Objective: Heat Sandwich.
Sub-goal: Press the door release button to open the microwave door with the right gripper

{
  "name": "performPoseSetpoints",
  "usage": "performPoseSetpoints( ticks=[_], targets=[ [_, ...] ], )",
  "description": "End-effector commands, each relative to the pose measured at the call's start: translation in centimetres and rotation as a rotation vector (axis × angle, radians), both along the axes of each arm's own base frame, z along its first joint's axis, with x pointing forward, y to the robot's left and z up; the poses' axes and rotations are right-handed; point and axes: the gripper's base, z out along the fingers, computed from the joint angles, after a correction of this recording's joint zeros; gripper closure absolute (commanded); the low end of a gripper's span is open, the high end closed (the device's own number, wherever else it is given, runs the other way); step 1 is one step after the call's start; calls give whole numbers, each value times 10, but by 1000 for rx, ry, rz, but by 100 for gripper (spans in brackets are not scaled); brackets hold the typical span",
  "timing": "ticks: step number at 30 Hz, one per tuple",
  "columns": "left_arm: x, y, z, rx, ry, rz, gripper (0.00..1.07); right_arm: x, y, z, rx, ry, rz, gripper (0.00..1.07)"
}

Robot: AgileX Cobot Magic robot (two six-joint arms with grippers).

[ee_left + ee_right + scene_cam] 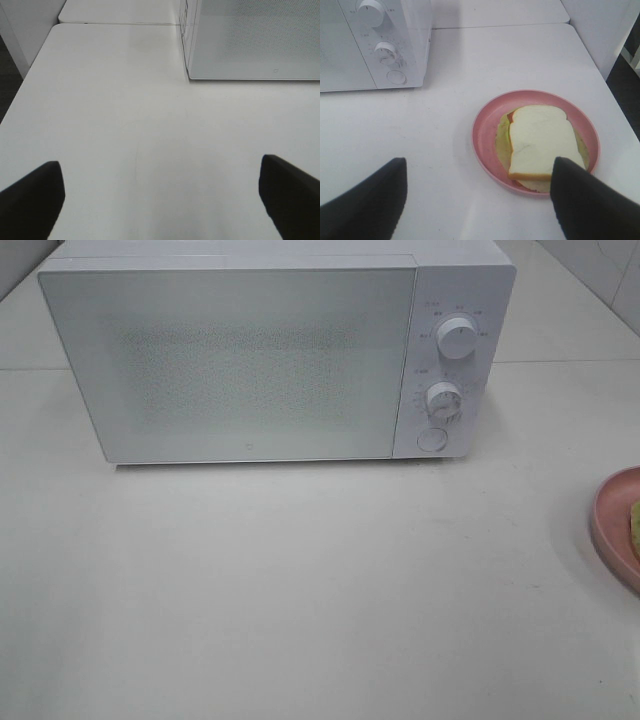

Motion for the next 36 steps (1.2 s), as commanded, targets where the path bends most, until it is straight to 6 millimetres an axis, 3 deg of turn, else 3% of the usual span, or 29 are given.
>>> performPoseSetpoints(
  ticks=[1,21,36],
  targets=[
    [-4,0,0,-5,-34,4,5,7,1,5,-8,-22,0,31],
    [-4,0,0,-5,-34,4,5,73,8,12,-20,-25,40,31],
    [-4,0,0,-5,-34,4,5,135,16,3,-20,-45,82,31]
  ],
)
